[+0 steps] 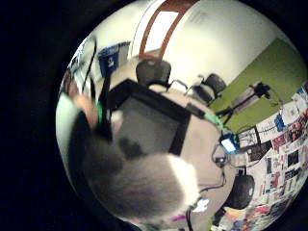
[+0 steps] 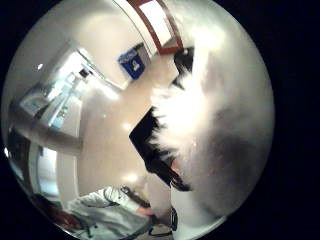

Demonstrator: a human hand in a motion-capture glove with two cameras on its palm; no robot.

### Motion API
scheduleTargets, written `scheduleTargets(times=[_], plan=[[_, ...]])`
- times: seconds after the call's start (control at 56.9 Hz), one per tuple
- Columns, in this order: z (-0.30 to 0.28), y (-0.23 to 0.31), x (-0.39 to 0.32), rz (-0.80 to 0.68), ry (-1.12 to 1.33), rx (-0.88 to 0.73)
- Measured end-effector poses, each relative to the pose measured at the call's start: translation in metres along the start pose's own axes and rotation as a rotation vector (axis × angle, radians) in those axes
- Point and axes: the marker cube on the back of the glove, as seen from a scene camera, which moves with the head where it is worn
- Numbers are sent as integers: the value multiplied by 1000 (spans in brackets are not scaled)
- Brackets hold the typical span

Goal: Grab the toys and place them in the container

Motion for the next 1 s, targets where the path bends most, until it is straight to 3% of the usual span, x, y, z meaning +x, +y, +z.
scheduleTargets(times=[0.088, 0.334, 0.369, 0.457, 0.492, 0.528, 0.58, 0.616, 0.809, 1.002], plan=[[30, -11, -1, 10, 41, -149], [19, 11, 18, -50, 33, -158], [9, 19, 32, -139, 39, -156], [-27, 49, 102, -683, 53, -163], [-39, 60, 118, -773, 51, -165], [-49, 71, 112, -581, 54, -160], [-63, 84, 98, -119, 85, -138], [-74, 93, 112, 22, 129, -121], [-125, 189, 189, 187, 171, -119], [-98, 275, 257, 216, 223, -223]])
